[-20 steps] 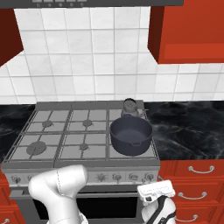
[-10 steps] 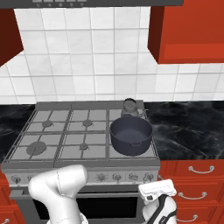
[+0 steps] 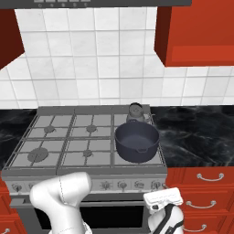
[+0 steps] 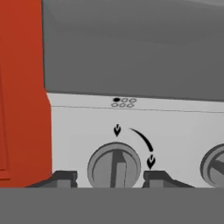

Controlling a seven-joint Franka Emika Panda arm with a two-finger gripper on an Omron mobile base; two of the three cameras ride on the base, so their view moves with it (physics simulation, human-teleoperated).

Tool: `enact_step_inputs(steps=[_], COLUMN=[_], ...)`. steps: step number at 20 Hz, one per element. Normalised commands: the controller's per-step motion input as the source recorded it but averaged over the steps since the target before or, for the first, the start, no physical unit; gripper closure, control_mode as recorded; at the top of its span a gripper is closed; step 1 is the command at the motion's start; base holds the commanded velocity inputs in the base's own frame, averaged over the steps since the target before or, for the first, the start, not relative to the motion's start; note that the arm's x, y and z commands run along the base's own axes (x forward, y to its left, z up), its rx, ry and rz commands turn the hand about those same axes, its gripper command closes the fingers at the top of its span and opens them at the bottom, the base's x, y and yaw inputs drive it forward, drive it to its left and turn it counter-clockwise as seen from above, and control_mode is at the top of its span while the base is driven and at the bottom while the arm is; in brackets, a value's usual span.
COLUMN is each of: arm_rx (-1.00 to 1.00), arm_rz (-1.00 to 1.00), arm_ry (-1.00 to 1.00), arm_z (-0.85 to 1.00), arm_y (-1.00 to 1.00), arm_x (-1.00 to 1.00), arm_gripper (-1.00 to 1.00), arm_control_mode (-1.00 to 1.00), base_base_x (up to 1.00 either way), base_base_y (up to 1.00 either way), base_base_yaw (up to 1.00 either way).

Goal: Pick the kettle from the cabinet and place it on a stove burner. Then pick the pot from the counter and place it on another stove burner. Finally, turn both burners on.

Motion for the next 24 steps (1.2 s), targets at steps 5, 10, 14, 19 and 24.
enact_step_inputs(steps=[5, 10, 14, 19, 24], arm_rx=[0.00, 0.00, -0.08, -0.25, -0.31], arm_rz=[0.00, 0.00, 0.00, 0.00, 0.00], arm_ry=[-0.02, 0.00, -0.04, -0.08, -0.08], arm_z=[0.00, 0.00, 0.00, 0.00, 0.00], arm_y=[0.17, 0.15, 0.00, 0.02, 0.06], arm_x=[0.00, -0.01, -0.08, -0.15, -0.14], arm_gripper=[1.00, 1.00, 1.00, 1.00, 1.00], arm_control_mode=[-1.00, -1.00, -1.00, -1.00, -1.00], base_base_x=[0.00, 0.00, 0.00, 0.00, 0.00], base_base_y=[0.00, 0.00, 0.00, 0.00, 0.00], base_base_yaw=[0.00, 0.00, 0.00, 0.00, 0.00])
